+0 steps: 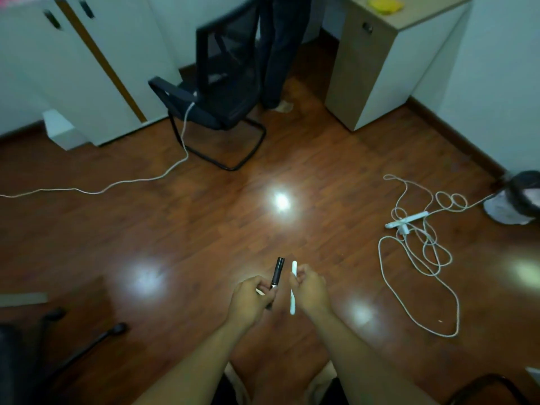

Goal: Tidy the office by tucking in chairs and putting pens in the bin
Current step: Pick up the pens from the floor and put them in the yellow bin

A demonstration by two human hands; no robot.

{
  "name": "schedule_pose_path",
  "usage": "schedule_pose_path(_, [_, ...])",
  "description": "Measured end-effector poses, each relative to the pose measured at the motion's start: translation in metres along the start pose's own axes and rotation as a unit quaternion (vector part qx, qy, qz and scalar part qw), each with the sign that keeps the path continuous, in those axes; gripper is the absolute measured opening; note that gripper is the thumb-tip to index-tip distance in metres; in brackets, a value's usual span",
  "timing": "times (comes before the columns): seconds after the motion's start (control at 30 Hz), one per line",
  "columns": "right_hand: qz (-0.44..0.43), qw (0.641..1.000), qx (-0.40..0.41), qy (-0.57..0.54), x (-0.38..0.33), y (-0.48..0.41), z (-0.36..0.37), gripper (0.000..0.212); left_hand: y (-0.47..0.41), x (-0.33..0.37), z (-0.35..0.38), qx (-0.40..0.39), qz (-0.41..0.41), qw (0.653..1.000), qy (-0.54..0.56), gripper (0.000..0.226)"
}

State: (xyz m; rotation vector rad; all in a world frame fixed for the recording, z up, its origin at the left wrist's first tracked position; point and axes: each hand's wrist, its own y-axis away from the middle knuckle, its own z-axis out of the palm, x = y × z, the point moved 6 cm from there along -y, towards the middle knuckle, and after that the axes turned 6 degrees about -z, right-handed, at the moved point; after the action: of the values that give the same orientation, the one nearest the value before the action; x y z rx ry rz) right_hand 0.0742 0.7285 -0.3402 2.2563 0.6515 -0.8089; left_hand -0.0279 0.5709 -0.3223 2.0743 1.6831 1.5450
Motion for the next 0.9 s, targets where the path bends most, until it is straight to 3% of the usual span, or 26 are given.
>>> schedule_pose_path(0.23, [-0.062, 0.998, -0.005, 0.018, -0.134, 0.069, -0.06, 0.013, 0.095, 0.041, -0.103, 0.047, -0.005, 0.996, 0.079, 0.019])
schedule_pose_path(0.4, [-0.117, 0.992, -0.033, 0.038, -0.193, 0.091, -0.051, 0.014, 0.134, 0.031, -0.153, 0.102, -0.009, 0.99, 0.1, 0.017])
schedule_pose_path(0.53, [-0.179, 0.976, -0.107, 0.067, -0.229, 0.109, -0.029, 0.017, 0.166, 0.002, -0.181, 0.172, -0.029, 0.976, 0.131, 0.016])
schedule_pose_path(0.77, [-0.279, 0.928, -0.22, 0.113, -0.272, 0.145, 0.028, 0.017, 0.232, -0.057, -0.206, 0.27, -0.085, 0.933, 0.223, 0.019])
schedule_pose_path(0.9, [-0.327, 0.895, -0.269, 0.139, -0.296, 0.182, 0.073, 0.021, 0.291, -0.099, -0.217, 0.353, -0.142, 0.886, 0.265, 0.018])
